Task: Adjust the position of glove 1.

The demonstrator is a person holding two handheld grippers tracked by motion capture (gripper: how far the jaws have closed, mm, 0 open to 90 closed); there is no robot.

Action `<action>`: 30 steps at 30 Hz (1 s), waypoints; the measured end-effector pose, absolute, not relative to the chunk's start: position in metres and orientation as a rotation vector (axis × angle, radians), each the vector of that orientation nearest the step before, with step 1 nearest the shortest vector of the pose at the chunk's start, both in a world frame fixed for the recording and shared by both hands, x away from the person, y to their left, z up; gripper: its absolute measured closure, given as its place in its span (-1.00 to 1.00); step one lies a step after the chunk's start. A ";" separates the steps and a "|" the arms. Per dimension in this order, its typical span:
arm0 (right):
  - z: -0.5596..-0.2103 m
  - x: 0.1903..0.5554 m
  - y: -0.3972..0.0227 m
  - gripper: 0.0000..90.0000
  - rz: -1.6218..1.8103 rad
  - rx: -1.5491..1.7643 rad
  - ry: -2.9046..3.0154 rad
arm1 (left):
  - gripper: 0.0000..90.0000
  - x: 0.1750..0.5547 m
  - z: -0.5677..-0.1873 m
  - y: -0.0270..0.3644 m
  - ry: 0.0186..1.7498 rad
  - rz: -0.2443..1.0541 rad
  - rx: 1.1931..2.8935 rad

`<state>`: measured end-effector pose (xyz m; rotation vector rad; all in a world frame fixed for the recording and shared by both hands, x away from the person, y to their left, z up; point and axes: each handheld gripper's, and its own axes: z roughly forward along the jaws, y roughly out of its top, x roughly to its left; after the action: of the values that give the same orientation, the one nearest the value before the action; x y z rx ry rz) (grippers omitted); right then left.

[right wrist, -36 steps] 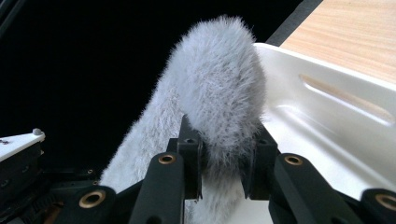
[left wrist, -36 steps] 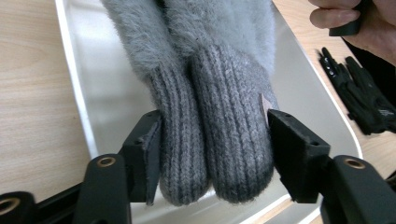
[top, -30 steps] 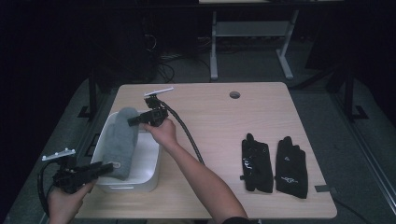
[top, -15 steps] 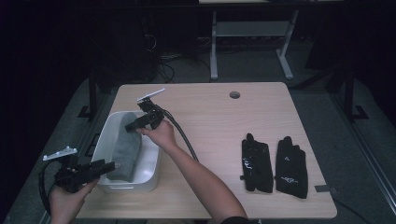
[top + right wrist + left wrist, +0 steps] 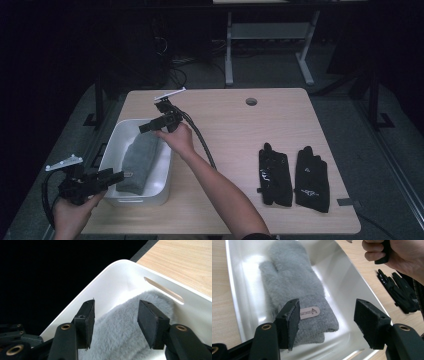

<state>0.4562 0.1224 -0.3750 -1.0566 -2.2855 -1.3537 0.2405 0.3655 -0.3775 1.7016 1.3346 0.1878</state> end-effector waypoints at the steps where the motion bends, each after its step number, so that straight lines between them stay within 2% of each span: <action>1: -0.375 0.456 0.121 0.05 -1.353 -1.057 -2.283 | -0.17 0.241 -0.377 0.365 1.333 0.187 1.696; 30: -0.359 0.454 0.071 -0.02 -1.438 -1.054 -2.201 | -0.22 0.255 -0.364 0.334 1.270 0.155 1.725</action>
<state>0.4537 0.0707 -0.3593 -1.0540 -2.2006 -1.4383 0.2553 0.3337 -0.3638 1.7248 1.2700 0.1546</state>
